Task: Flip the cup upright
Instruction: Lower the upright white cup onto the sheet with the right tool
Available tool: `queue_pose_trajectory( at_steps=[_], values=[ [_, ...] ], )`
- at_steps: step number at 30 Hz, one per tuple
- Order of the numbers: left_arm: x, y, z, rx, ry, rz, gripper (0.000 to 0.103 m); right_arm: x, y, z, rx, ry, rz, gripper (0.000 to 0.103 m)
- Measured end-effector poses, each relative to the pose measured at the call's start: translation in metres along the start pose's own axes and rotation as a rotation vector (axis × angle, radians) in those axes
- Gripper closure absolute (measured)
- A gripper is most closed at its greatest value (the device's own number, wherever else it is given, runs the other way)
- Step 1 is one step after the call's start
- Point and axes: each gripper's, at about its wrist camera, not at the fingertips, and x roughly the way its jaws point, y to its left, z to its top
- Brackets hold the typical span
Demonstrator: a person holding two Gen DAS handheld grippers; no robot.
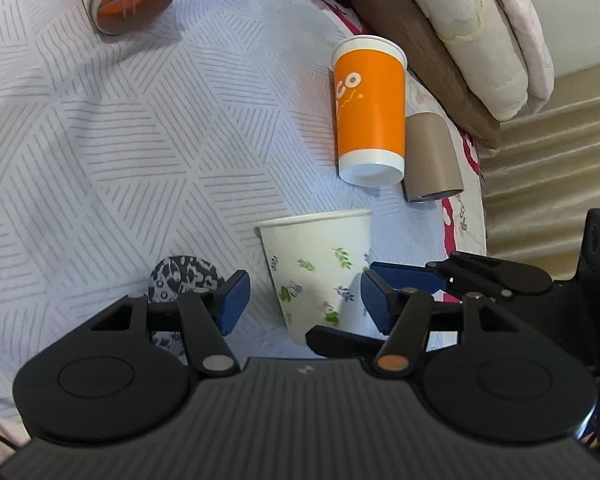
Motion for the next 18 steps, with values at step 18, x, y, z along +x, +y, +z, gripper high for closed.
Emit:
queue_pose_trajectory(
  at_steps=[18],
  values=[
    [0.006, -0.007, 0.005, 0.048, -0.015, -0.051, 0.056, 0.020, 0.011, 0.000, -0.045, 0.006, -0.055, 0.036]
  ],
)
